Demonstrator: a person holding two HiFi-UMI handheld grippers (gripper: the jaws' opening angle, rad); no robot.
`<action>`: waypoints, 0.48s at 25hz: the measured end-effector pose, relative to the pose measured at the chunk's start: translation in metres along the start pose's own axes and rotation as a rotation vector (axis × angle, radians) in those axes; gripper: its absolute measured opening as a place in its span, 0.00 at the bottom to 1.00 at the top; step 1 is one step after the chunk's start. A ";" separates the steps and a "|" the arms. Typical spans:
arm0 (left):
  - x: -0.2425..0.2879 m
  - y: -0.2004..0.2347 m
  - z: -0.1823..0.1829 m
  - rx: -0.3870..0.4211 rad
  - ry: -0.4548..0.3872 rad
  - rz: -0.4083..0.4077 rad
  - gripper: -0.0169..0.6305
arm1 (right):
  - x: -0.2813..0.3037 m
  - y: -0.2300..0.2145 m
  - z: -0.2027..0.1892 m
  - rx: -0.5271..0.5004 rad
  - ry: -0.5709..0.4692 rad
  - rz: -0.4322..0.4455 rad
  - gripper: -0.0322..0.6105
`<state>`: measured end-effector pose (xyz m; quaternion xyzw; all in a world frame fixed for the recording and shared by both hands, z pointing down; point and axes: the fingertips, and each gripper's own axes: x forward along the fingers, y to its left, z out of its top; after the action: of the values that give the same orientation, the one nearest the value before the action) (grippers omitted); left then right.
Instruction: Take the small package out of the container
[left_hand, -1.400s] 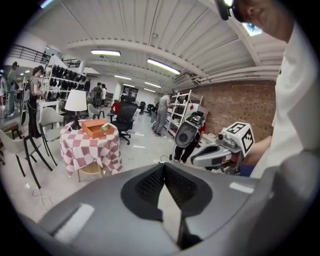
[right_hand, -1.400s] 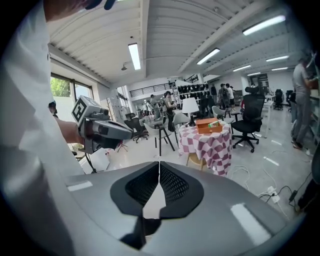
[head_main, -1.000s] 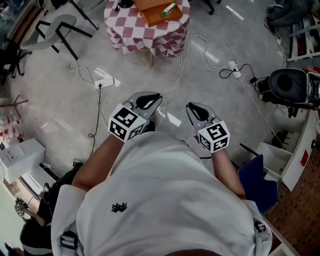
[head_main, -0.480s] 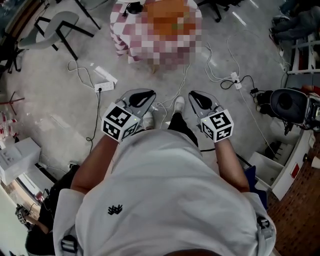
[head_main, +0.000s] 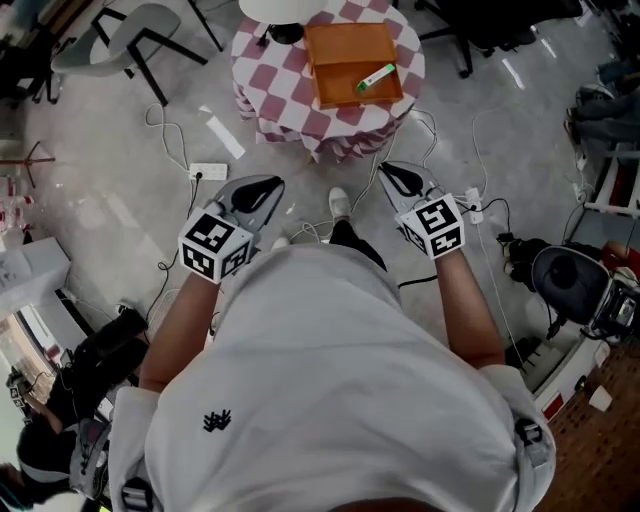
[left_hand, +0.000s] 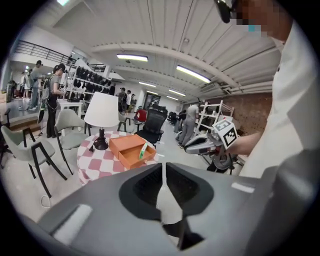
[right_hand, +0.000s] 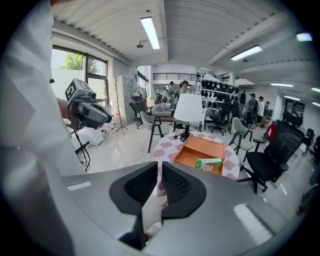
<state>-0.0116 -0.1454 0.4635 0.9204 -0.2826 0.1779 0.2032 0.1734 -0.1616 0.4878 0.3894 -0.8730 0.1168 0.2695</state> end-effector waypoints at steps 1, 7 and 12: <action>0.007 0.002 0.007 -0.011 -0.004 0.022 0.15 | 0.004 -0.016 0.003 -0.026 0.004 0.020 0.07; 0.049 0.010 0.047 -0.033 -0.028 0.106 0.15 | 0.043 -0.104 0.011 -0.189 0.050 0.107 0.11; 0.072 0.020 0.066 -0.062 -0.051 0.187 0.15 | 0.088 -0.154 -0.001 -0.363 0.141 0.195 0.15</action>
<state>0.0469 -0.2240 0.4448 0.8875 -0.3778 0.1637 0.2068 0.2394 -0.3188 0.5370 0.2391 -0.8923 0.0102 0.3829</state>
